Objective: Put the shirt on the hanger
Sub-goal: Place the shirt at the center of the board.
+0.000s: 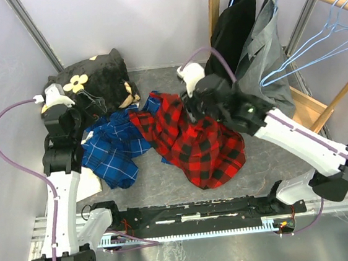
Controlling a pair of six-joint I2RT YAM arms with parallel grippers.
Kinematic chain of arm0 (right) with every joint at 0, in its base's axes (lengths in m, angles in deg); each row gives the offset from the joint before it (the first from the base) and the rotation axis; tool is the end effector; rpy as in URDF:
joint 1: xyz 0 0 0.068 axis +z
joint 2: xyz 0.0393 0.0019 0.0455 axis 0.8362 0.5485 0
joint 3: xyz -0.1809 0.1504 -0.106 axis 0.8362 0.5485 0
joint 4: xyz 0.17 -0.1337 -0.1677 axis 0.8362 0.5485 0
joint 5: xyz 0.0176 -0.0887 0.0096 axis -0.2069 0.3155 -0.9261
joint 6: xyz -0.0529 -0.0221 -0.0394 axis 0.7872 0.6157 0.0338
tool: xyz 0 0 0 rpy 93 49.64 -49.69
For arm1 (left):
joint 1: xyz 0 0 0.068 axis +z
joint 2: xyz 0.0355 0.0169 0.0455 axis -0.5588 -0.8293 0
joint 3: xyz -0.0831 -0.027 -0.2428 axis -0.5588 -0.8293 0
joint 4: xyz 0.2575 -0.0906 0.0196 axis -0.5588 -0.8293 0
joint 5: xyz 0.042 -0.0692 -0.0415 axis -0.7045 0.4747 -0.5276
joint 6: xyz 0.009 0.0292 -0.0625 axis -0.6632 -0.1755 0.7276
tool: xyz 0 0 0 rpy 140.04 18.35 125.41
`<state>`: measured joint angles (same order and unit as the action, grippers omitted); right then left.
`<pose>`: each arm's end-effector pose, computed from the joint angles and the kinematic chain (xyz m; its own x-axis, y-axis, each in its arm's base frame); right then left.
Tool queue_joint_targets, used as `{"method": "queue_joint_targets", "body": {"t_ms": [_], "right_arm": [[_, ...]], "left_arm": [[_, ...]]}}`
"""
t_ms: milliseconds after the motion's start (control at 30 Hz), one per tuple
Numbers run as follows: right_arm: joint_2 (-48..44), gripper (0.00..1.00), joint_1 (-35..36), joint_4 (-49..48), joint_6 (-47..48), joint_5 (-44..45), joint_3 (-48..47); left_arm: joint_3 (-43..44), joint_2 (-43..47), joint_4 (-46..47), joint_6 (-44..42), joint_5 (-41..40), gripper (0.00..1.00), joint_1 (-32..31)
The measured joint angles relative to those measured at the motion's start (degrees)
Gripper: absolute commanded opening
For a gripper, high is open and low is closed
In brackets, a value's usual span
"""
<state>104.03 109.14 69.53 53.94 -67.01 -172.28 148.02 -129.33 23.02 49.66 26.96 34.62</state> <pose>0.2094 0.2436 0.4349 -0.3259 -0.1934 -0.9254 -0.5405 0.8412 0.0145 0.2353 0.0066 0.3754 -0.2168 -0.4506 -0.8660 -0.1988 0.8889 -0.4127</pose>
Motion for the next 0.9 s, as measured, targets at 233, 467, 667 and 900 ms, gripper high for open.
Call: {"method": "queue_joint_targets", "body": {"t_ms": [233, 467, 667, 900], "right_arm": [[0.3, 0.97, 0.0, 2.0, -5.2, -5.4, 19.8], [-6.9, 0.98, 0.1, 4.8, -11.2, -6.0, 26.1], [-4.7, 0.96, 0.1, 3.4, -16.8, 0.5, 24.7], [10.0, 0.96, 0.0, -1.4, -17.6, 2.1, 13.1]], "left_arm": [[1.3, 2.9, -0.9, 0.5, 9.7, 0.99, -0.5], [10.5, -0.4, -5.2, 3.4, 16.4, 0.99, -2.0], [20.6, -0.9, -5.6, 8.2, 20.9, 0.99, -2.0], [26.8, -1.4, -6.4, 11.6, 23.8, 0.99, -2.4]]}}
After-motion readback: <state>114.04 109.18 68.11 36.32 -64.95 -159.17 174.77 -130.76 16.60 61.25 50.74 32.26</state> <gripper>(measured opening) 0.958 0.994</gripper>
